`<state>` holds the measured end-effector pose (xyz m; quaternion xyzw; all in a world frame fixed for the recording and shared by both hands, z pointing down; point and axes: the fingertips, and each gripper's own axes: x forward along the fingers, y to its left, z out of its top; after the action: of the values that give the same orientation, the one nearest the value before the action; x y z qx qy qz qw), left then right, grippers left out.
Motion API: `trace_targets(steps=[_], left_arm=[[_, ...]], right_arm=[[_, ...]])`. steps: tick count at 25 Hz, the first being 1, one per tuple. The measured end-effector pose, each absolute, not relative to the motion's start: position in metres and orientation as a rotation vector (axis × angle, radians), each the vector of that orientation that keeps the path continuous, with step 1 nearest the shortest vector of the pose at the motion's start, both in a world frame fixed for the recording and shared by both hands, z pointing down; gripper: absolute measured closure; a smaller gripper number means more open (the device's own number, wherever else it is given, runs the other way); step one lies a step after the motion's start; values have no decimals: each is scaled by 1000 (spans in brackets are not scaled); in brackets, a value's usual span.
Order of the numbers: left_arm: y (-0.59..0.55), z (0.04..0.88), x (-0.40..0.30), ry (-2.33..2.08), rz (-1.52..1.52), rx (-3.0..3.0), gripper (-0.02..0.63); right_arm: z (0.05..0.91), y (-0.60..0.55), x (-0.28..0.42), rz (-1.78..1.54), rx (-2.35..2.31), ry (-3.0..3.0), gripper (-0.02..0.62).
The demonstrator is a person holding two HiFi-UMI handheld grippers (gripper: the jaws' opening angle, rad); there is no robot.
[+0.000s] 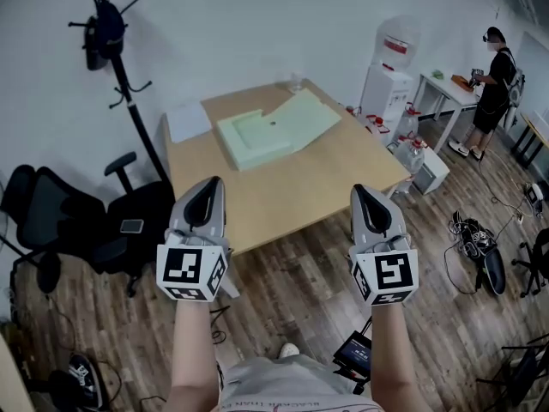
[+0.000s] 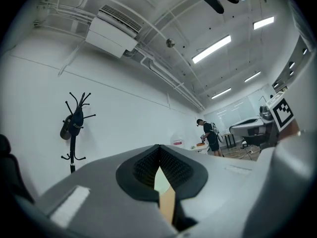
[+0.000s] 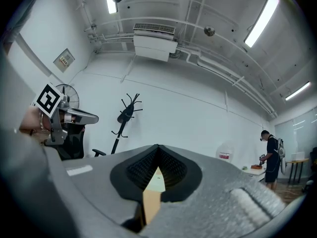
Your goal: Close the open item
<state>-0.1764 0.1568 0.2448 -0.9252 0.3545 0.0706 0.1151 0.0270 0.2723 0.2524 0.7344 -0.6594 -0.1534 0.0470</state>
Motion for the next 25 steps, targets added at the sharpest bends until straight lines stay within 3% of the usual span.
trace_targets(steps=[25], left_arm=[[24, 240, -107, 1085, 221, -2700, 604]], right_arm=[[269, 139, 107, -394, 2211, -2025, 594]])
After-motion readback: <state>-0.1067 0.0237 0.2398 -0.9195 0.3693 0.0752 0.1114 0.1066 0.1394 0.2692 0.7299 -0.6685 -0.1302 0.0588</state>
